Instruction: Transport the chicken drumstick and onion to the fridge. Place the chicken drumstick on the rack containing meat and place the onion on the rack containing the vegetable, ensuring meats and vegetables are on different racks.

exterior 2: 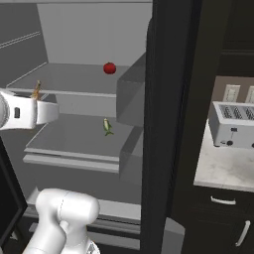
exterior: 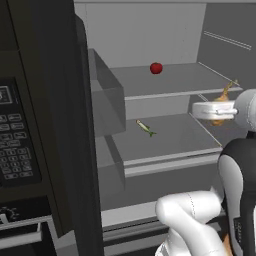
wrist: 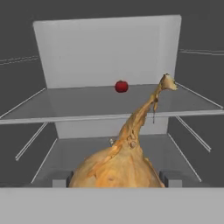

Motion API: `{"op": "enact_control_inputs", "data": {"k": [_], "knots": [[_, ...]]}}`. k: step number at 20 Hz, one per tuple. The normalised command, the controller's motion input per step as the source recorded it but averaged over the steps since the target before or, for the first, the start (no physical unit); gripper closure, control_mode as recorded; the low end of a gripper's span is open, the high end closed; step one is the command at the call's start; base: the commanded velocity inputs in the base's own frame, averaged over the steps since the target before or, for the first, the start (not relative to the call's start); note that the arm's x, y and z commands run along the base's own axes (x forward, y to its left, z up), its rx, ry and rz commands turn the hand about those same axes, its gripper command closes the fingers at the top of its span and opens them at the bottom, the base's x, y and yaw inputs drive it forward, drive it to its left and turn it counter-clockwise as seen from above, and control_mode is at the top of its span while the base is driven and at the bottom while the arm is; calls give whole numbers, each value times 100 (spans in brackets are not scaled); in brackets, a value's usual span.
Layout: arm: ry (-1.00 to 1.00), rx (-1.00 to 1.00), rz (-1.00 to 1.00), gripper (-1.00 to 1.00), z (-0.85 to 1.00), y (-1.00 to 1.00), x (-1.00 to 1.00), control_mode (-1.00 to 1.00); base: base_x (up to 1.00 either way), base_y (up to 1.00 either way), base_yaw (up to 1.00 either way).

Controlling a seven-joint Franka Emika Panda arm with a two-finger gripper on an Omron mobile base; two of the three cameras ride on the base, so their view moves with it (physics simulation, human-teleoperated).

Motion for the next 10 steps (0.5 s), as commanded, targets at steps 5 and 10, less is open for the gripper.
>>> {"op": "enact_control_inputs", "data": {"k": [5,10], "knots": [[-34,0,-3,100,20,0,43,-100,0,0,0],[7,3,-5,100,58,0,64,-100,0,0,0]]}}
